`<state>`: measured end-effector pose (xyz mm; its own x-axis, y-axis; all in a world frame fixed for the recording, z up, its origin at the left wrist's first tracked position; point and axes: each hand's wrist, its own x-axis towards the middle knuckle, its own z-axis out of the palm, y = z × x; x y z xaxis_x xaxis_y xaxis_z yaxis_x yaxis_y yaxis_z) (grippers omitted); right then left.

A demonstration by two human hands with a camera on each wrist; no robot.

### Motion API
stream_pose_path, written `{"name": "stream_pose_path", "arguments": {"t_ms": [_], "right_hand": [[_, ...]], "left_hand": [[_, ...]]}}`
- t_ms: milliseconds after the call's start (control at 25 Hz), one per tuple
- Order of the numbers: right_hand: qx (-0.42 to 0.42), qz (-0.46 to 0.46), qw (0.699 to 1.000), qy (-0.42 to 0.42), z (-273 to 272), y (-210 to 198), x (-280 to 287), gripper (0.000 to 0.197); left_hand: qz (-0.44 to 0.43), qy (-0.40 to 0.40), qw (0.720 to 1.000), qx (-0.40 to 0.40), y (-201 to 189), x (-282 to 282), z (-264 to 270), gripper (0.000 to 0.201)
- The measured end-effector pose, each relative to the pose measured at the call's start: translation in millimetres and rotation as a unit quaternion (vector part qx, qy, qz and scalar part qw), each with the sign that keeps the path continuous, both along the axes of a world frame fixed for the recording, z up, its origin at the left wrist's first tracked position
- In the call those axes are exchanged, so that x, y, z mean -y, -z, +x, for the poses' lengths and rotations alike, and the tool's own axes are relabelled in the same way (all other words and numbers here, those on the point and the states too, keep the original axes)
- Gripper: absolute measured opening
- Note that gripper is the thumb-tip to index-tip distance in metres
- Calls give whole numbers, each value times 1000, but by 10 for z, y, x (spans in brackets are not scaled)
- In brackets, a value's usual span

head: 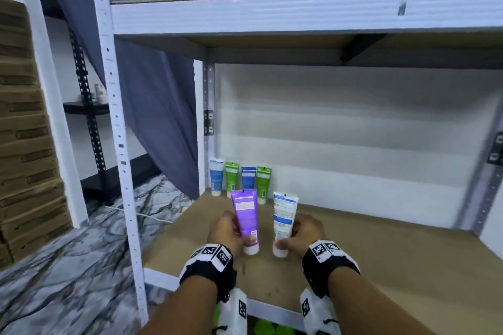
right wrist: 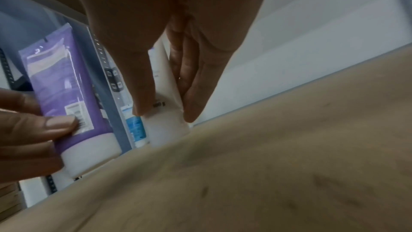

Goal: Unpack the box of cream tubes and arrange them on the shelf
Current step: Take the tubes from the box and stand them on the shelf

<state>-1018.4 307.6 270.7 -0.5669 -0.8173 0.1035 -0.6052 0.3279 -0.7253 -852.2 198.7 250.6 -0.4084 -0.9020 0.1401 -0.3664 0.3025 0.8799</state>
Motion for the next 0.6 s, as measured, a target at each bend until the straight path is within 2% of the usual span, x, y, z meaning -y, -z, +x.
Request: {"name": "stream_pose_path", "arguments": {"t_ms": [120, 240, 480, 600], "right_hand": [[-33, 63, 997, -1, -198, 14, 12, 49], [-37, 74, 996, 19, -423, 63, 128, 51], [-62, 106, 992, 29, -826, 99, 509, 44], [-62, 121, 990, 40, -1029, 139, 729, 49]], "left_hand": [[-21, 29, 998, 55, 27, 130, -288, 46], [-14, 39, 995, 87, 24, 297, -597, 43], [-27, 50, 986, 159, 21, 651, -1149, 54], [-53, 44, 979, 190, 9, 826, -1394, 49]]}}
